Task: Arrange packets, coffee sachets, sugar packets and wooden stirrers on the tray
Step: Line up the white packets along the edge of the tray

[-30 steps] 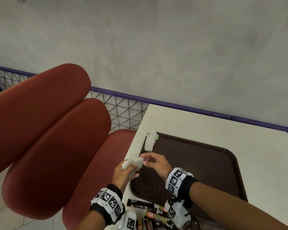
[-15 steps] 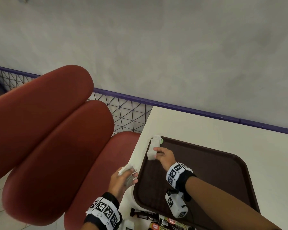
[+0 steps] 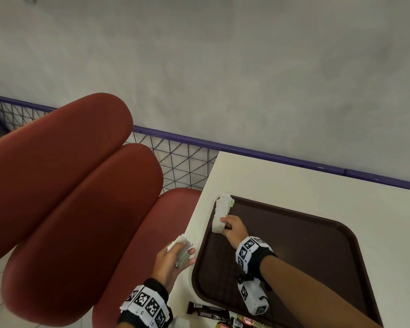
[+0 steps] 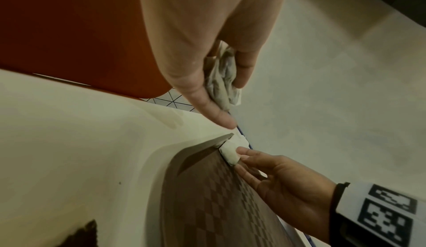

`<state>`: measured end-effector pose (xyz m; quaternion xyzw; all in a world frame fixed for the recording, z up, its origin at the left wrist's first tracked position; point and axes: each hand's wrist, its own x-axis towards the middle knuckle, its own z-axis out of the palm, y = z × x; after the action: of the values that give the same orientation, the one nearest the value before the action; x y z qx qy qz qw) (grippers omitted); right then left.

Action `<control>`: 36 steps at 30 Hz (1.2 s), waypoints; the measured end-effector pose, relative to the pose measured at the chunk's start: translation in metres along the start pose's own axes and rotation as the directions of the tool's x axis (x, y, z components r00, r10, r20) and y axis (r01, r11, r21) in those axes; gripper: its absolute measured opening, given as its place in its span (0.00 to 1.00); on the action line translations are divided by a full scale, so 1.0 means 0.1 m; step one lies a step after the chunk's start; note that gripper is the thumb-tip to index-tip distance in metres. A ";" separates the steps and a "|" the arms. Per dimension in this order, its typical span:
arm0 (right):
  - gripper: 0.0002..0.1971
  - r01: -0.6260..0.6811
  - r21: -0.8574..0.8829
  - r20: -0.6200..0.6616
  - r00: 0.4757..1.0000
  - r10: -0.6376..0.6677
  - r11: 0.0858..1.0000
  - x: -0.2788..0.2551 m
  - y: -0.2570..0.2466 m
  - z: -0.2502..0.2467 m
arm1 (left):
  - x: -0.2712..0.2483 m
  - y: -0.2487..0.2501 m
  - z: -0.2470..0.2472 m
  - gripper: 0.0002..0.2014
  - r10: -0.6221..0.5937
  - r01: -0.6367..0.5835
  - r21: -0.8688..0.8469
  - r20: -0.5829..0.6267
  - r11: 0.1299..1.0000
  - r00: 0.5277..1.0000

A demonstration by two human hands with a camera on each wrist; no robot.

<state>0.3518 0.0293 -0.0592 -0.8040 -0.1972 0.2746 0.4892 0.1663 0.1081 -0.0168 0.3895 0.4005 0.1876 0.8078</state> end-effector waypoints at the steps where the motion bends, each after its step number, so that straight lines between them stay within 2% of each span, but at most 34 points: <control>1: 0.20 -0.005 -0.017 0.007 1.000 0.005 1.000 0.00 0.00 0.00 | 0.00 0.00 0.00 0.11 0.002 -0.002 0.000 -0.001 1.000 1.000; 5: 0.21 -0.026 -0.048 0.043 0.999 0.028 0.999 0.00 -0.01 0.00 | -0.02 0.01 0.02 0.08 0.011 -0.011 0.004 -0.005 1.000 1.000; 9: 0.23 -0.045 -0.002 0.039 0.998 0.045 0.999 -0.03 -0.03 -0.01 | -0.05 0.03 0.04 0.06 0.029 -0.028 0.039 -0.001 0.999 1.000; 14: 0.20 0.037 -0.035 0.007 0.999 -0.037 0.999 -0.15 -0.10 -0.06 | -0.11 0.05 0.08 0.06 0.036 -0.038 0.092 0.023 0.995 0.999; 18: 0.09 0.077 0.017 0.150 0.986 -0.079 0.997 -0.35 -0.27 -0.10 | -0.15 0.06 0.14 0.06 0.029 -0.033 0.115 0.035 0.993 0.999; 22: 0.12 0.082 0.091 0.329 0.938 -0.108 0.992 -0.58 -0.44 -0.11 | -0.18 0.04 0.19 0.10 0.017 -0.023 0.130 0.052 0.991 0.998; 26: 0.13 0.106 0.111 0.422 0.895 -0.143 0.988 -0.73 -0.47 -0.10 | -0.21 0.01 0.24 0.13 -0.012 -0.001 0.136 0.093 0.991 0.996; 28: 0.11 0.110 0.129 0.418 0.895 -0.154 0.986 -0.77 -0.47 -0.09 | -0.23 0.00 0.25 0.14 -0.027 0.012 0.134 0.115 0.991 0.993; 31: 0.02 0.110 0.148 0.353 0.922 -0.157 0.983 -0.79 -0.48 -0.12 | -0.27 0.00 0.25 0.14 -0.037 0.018 0.130 0.152 0.991 0.988; 34: 0.08 0.095 0.172 0.316 0.937 -0.146 0.980 -0.78 -0.51 -0.18 | -0.29 0.01 0.24 0.14 -0.046 0.029 0.103 0.166 0.994 0.985; 36: 0.08 0.080 0.203 0.314 0.939 -0.143 0.976 -0.77 -0.53 -0.23 | -0.29 0.01 0.24 0.13 -0.047 0.033 0.089 0.166 0.996 0.985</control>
<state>0.3042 -0.0077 0.0162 -0.6851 -0.2942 0.3932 0.5381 0.1674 0.0798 0.0075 0.4301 0.3465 0.1205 0.8249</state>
